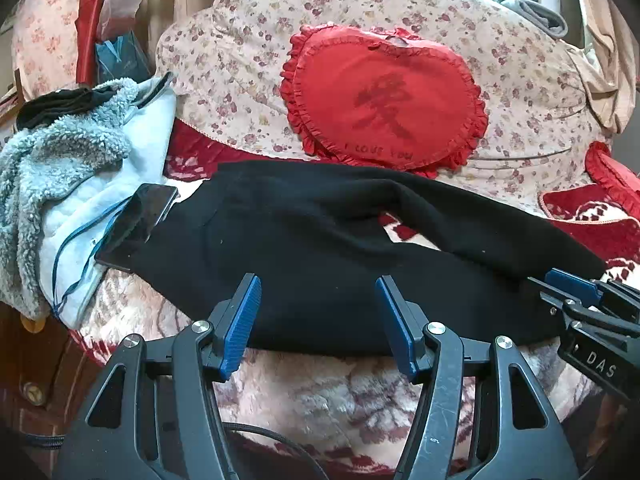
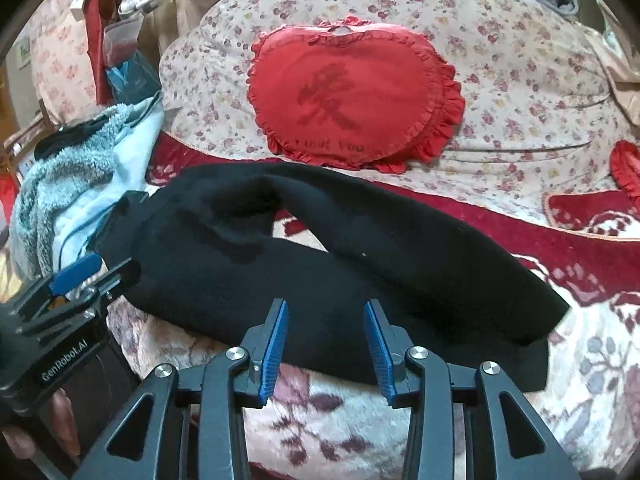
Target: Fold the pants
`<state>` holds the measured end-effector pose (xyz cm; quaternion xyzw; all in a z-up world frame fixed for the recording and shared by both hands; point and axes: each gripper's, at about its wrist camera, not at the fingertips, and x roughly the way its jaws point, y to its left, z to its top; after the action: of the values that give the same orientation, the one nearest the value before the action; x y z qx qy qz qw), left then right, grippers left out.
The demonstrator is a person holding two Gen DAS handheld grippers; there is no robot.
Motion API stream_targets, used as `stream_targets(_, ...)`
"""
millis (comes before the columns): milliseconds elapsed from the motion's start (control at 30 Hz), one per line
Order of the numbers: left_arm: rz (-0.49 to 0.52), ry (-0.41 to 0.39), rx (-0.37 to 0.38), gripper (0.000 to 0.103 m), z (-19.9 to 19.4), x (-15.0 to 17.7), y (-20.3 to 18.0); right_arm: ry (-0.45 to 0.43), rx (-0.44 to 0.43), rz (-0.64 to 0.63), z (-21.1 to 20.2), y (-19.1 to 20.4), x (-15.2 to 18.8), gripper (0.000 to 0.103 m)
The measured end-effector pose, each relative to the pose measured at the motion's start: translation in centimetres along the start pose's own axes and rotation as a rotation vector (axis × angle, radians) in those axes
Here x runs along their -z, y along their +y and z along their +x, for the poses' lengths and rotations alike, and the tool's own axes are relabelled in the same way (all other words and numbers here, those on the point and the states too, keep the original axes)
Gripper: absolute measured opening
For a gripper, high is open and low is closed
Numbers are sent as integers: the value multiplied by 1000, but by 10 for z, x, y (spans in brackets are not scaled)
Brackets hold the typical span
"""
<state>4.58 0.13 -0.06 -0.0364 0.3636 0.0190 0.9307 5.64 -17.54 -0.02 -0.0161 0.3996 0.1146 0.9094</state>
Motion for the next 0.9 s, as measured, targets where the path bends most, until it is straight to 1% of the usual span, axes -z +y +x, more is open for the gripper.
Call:
stream_targets(33,10,5,-12,59,3,-1,0,-20,-7,-4,2,-1,-3,39)
stream_targets(100,12,27,-23,59,10,-4,3,-27,-18,-8,8,-2,-9,40)
stream_targets(200,8,23,-28,59,16,-9,5,-14,-33,-16,19,-1,-16,41)
stream_targets(333,0,29,-35,59,23,-14,9,34,-47,-30,33,3,-24,41)
stream_targets(367,-9,20,-27,59,25,-15,10,41,-48,-35,36,4,-26,41)
stream_targets(467,-33,53,-16,59,32,-17,13,58,-70,-34,42,8,-27,41)
stream_targets(567,-42,79,-20,59,36,-16,16,72,-96,-35,45,9,-25,41)
stream_targets(667,-49,69,-31,59,34,-14,25,85,-115,-37,48,8,-20,41)
stream_targets(733,-58,77,-40,59,35,-13,33,85,-116,-36,48,4,-20,41)
stream_targets(900,-66,76,-75,59,38,-21,54,63,-110,-37,47,-7,-31,43)
